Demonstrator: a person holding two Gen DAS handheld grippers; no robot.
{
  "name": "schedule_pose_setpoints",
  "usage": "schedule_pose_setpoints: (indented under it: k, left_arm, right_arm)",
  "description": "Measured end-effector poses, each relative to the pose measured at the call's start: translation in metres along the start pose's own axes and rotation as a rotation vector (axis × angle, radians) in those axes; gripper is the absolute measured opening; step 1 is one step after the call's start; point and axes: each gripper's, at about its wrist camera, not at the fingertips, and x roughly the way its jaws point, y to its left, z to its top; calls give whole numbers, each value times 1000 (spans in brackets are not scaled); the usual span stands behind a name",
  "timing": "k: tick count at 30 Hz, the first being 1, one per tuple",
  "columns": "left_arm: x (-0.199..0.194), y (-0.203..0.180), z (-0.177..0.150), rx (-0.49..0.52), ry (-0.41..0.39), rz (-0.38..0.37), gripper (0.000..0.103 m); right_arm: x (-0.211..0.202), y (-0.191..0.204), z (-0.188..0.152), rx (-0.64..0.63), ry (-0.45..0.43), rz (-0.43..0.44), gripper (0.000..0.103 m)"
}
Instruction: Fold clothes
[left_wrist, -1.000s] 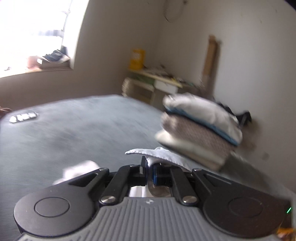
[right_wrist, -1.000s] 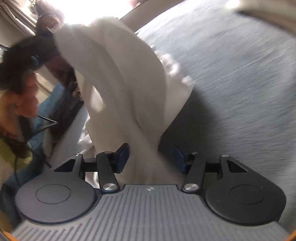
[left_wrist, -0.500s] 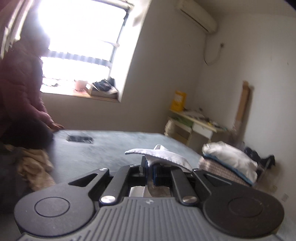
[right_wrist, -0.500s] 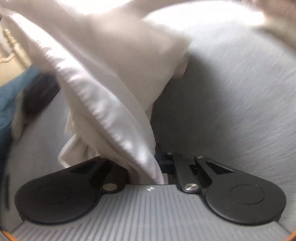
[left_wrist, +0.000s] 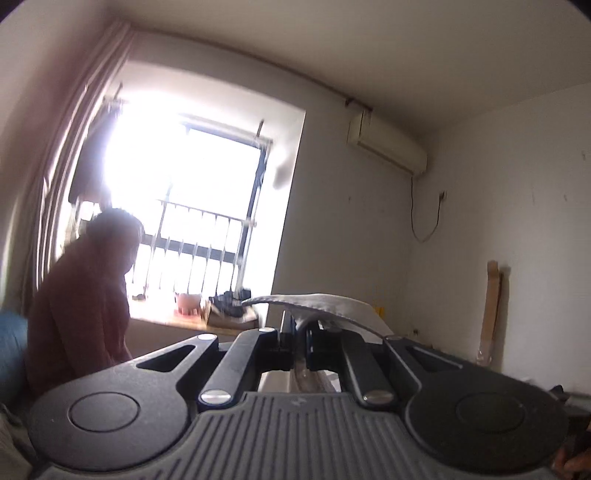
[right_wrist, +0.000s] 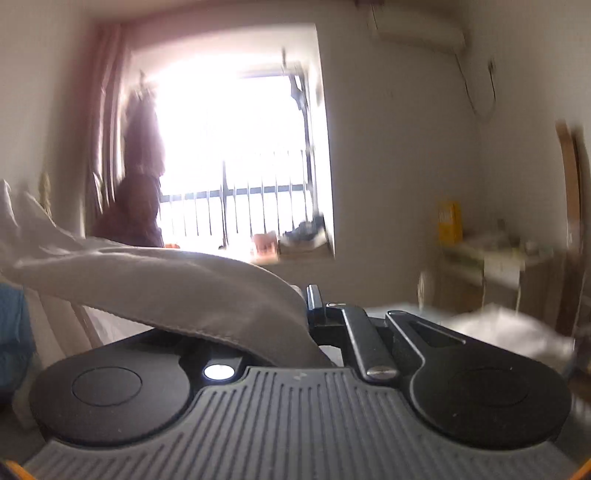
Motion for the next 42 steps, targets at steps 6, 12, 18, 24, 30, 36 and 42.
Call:
schedule_pose_setpoints:
  k: [6, 12, 18, 24, 30, 36, 42]
  left_arm:
    - [-43, -32, 74, 40, -126, -10, 6]
    - [-86, -65, 117, 33, -223, -57, 6]
    - [-119, -84, 132, 49, -268, -91, 6]
    - [-104, -71, 89, -25, -172, -119, 6]
    - [-33, -35, 11, -105, 4, -88, 7]
    - [75, 19, -98, -128, 216, 28, 6]
    - [191, 86, -223, -160, 454, 167, 6]
  right_arm:
    - [-51, -15, 96, -39, -228, 34, 3]
    - [-98, -34, 148, -46, -363, 72, 3]
    - [-122, -56, 157, -41, -406, 123, 3]
    - [-115, -63, 130, -37, -348, 138, 3]
    - [-62, -71, 74, -8, -183, 102, 3]
    - [47, -87, -7, -6, 57, 65, 3]
    - [202, -108, -117, 2, 358, 40, 3]
